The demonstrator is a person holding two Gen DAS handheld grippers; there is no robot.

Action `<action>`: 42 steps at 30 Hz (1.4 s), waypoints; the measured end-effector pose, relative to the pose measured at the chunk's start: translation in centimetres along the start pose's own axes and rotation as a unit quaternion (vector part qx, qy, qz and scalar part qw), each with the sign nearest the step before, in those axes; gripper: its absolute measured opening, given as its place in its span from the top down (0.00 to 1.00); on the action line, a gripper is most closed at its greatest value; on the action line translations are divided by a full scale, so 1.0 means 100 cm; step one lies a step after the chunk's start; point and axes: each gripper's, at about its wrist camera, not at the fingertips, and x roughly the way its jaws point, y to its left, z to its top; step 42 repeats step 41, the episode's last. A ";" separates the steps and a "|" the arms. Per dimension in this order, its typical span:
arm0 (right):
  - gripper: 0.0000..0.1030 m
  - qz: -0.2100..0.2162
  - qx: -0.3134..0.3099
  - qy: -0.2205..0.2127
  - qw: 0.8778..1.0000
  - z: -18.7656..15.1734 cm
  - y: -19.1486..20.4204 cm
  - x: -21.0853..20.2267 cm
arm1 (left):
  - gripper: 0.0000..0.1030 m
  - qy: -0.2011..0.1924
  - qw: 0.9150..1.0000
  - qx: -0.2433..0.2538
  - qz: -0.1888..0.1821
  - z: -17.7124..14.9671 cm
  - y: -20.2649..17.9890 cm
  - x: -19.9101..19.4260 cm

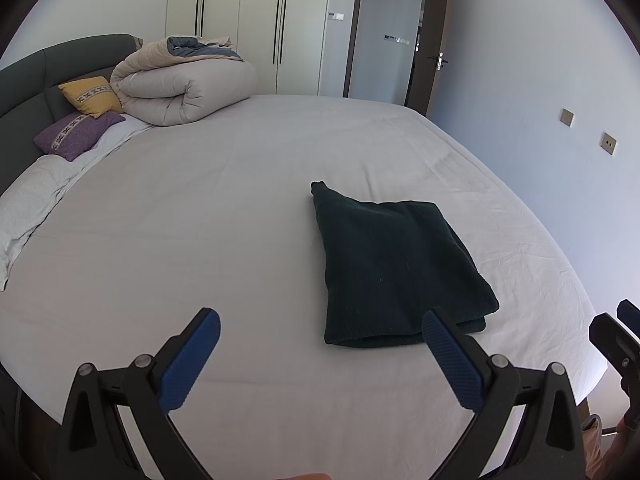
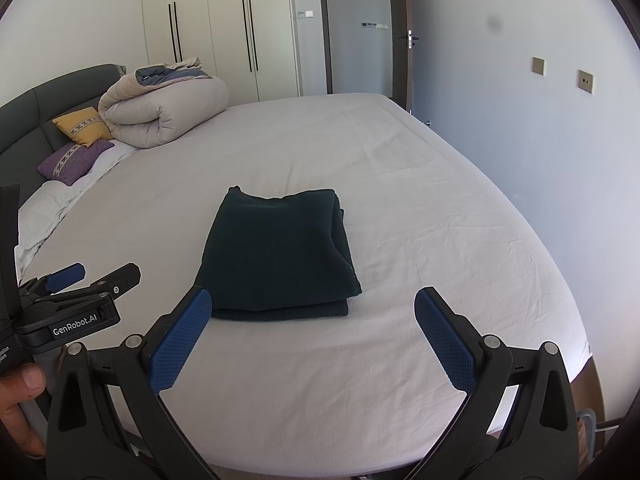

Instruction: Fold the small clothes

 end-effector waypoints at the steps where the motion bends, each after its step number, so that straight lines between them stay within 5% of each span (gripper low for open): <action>1: 0.00 0.000 0.000 0.000 1.000 -0.001 0.000 0.001 | 0.00 0.000 1.000 0.000 0.000 0.000 0.000 0.000; 42: 0.00 0.003 0.012 0.012 1.000 -0.011 -0.002 0.011 | 0.00 0.011 1.000 0.015 0.025 -0.010 0.002 0.006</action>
